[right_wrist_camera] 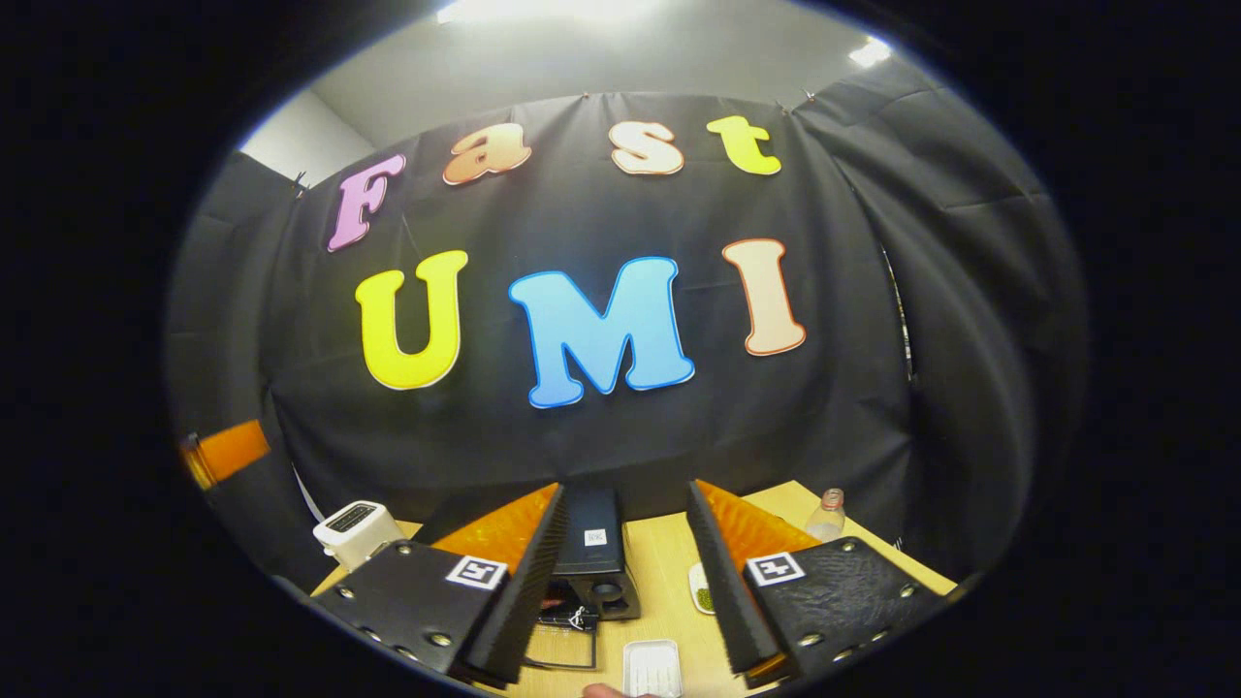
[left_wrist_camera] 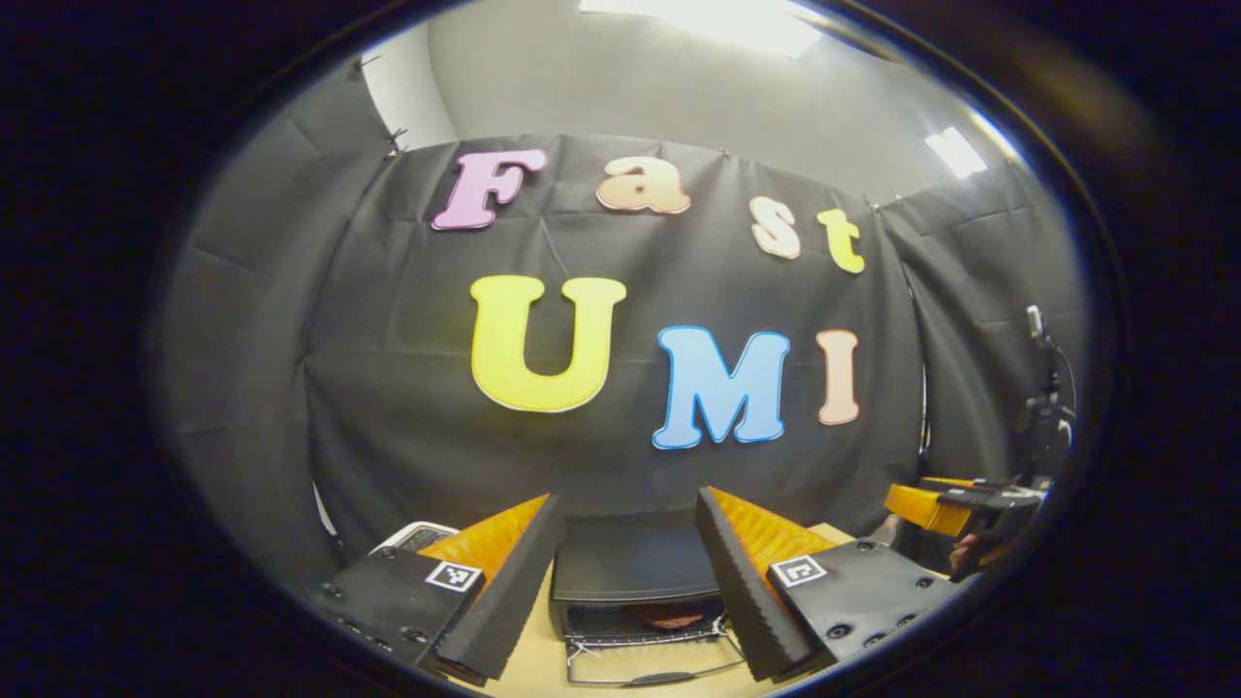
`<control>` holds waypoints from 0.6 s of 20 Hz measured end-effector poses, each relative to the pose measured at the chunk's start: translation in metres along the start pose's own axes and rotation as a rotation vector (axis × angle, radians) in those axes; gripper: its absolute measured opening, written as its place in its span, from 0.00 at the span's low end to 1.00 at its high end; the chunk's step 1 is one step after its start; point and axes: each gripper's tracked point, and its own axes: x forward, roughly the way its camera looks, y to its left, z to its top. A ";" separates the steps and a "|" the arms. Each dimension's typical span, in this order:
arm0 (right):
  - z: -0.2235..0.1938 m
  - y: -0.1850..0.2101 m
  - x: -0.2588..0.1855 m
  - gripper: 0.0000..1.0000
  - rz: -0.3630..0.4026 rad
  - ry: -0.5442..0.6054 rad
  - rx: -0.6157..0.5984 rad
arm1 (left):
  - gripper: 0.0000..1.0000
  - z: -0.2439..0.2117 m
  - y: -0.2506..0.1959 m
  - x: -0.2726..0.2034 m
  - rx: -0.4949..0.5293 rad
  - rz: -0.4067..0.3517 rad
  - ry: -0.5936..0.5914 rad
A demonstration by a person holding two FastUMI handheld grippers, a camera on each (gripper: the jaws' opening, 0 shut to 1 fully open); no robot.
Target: Open the electric oven with the left hand, put the food in, and close the electric oven.
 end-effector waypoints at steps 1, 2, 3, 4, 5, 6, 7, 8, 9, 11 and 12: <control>0.009 -0.010 0.000 0.78 -0.003 -0.016 -0.004 | 0.89 0.002 -0.010 -0.001 0.001 -0.003 -0.002; 0.021 -0.014 -0.003 0.89 0.002 -0.038 -0.005 | 0.93 0.006 -0.020 -0.001 0.002 -0.006 -0.011; 0.031 -0.019 -0.004 0.88 0.006 -0.064 -0.009 | 0.96 0.009 -0.028 -0.001 0.008 -0.008 -0.021; 0.041 -0.025 -0.006 0.89 0.004 -0.087 -0.024 | 0.97 0.012 -0.035 -0.001 0.013 -0.008 -0.027; 0.048 -0.033 -0.010 0.89 0.004 -0.105 -0.046 | 0.97 0.012 -0.042 -0.001 0.016 -0.009 -0.025; 0.054 -0.037 -0.012 0.89 0.006 -0.118 -0.064 | 0.97 0.011 -0.048 0.000 0.017 -0.012 -0.023; 0.058 -0.041 -0.016 0.89 0.012 -0.125 -0.076 | 0.97 0.010 -0.054 0.000 0.021 -0.013 -0.022; 0.056 -0.043 -0.017 0.89 0.020 -0.126 -0.077 | 0.97 0.007 -0.058 0.001 0.027 -0.009 -0.016; 0.052 -0.044 -0.016 0.88 0.030 -0.122 -0.073 | 0.95 0.001 -0.061 0.003 0.029 -0.004 0.001; 0.049 -0.046 -0.012 0.88 0.040 -0.113 -0.061 | 0.91 -0.022 -0.066 0.008 0.018 0.005 0.057; 0.048 -0.048 -0.011 0.88 0.046 -0.109 -0.059 | 0.91 -0.038 -0.065 0.009 0.012 0.015 0.099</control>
